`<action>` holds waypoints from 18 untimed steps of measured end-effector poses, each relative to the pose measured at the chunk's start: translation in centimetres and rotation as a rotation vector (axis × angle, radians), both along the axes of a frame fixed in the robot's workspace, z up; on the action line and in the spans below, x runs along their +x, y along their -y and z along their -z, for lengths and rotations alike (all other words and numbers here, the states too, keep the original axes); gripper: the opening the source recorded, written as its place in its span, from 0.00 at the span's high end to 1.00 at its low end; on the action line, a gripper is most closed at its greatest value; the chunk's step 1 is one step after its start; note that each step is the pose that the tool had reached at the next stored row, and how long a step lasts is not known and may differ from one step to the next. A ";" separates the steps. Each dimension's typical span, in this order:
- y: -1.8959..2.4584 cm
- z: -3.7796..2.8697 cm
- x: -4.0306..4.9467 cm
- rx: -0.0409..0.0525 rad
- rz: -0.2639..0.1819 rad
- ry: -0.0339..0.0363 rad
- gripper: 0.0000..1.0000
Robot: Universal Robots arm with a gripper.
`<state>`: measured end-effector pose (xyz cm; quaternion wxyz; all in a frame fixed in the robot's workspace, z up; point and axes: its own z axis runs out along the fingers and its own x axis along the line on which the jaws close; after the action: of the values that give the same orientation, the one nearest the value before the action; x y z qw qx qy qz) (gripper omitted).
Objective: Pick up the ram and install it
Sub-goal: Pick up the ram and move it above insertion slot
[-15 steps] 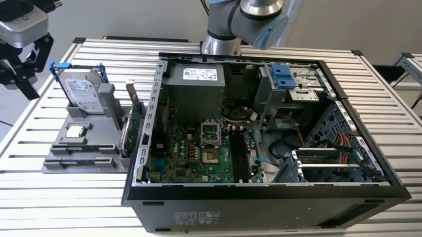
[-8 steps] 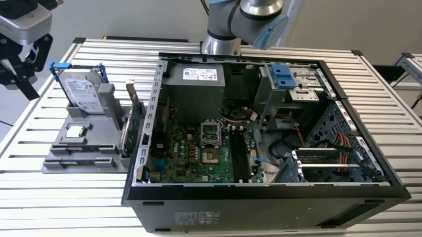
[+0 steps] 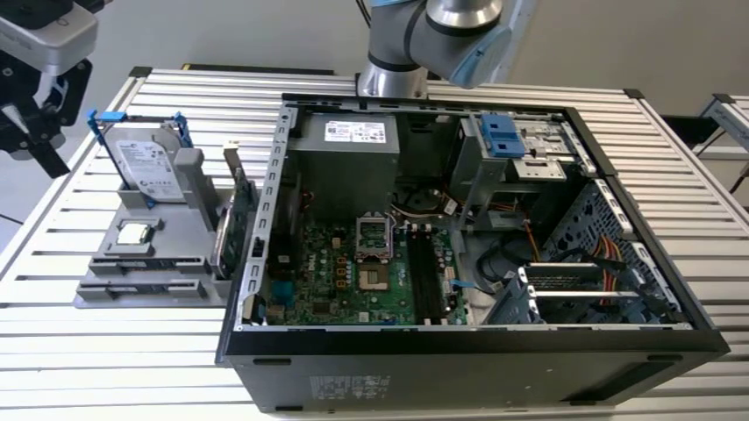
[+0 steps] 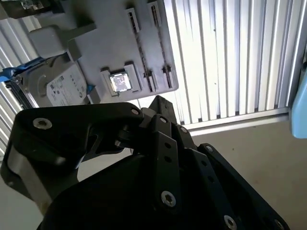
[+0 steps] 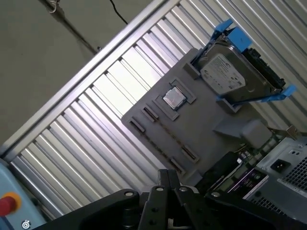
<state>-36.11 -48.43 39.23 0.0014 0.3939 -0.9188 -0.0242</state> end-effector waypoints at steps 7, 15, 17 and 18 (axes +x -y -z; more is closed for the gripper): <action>0.00 0.00 0.00 0.0000 -0.066 0.0000 1.00; 0.00 0.00 0.00 0.0000 -0.140 0.0001 1.00; 0.00 0.00 0.00 0.0000 -0.151 0.0002 1.00; 0.00 0.00 0.00 0.0000 -0.155 0.0001 1.00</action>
<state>-36.12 -48.43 39.23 0.0032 0.4640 -0.8855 -0.0240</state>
